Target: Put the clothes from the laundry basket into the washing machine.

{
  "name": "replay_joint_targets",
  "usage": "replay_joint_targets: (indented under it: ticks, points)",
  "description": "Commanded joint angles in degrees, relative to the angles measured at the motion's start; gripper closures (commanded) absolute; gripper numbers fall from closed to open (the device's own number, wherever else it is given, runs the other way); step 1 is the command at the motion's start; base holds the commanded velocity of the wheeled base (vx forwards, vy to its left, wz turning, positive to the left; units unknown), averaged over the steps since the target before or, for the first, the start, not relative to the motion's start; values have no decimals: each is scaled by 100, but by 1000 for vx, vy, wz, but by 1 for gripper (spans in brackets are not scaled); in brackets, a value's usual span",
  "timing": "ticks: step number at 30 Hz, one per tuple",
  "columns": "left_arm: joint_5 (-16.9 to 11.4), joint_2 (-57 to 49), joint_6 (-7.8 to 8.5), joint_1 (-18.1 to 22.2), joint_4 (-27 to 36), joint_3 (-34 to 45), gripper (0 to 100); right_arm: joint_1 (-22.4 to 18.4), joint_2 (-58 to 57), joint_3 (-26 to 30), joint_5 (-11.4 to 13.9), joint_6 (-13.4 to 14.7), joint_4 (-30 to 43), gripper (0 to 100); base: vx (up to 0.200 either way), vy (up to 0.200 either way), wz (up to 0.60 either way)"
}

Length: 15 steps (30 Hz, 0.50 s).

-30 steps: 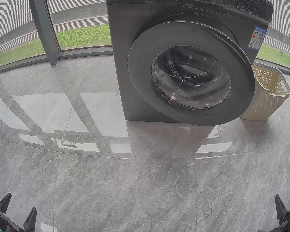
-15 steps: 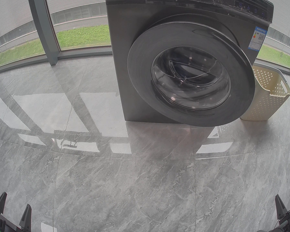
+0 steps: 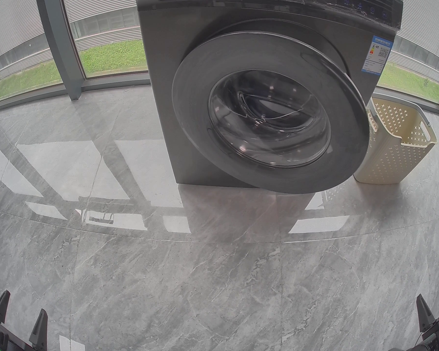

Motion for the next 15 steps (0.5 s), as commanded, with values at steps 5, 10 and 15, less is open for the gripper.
replay_joint_targets:
  ticks: [5, 10, 15]
  points:
    - [6, -64, 34, -2, 0, 101, 0, -13, -93, 101, 4, -2, -4, 0, 0, -160, 0]
    - [-2, -64, 34, 7, 0, 101, 0, -13, -93, 101, 4, -11, -4, 0, 0, 0, 0]
    - [-11, -64, 34, 7, 0, 101, 0, -13, -84, -312, 75, 147, -294, 0, 0, 0, 0]
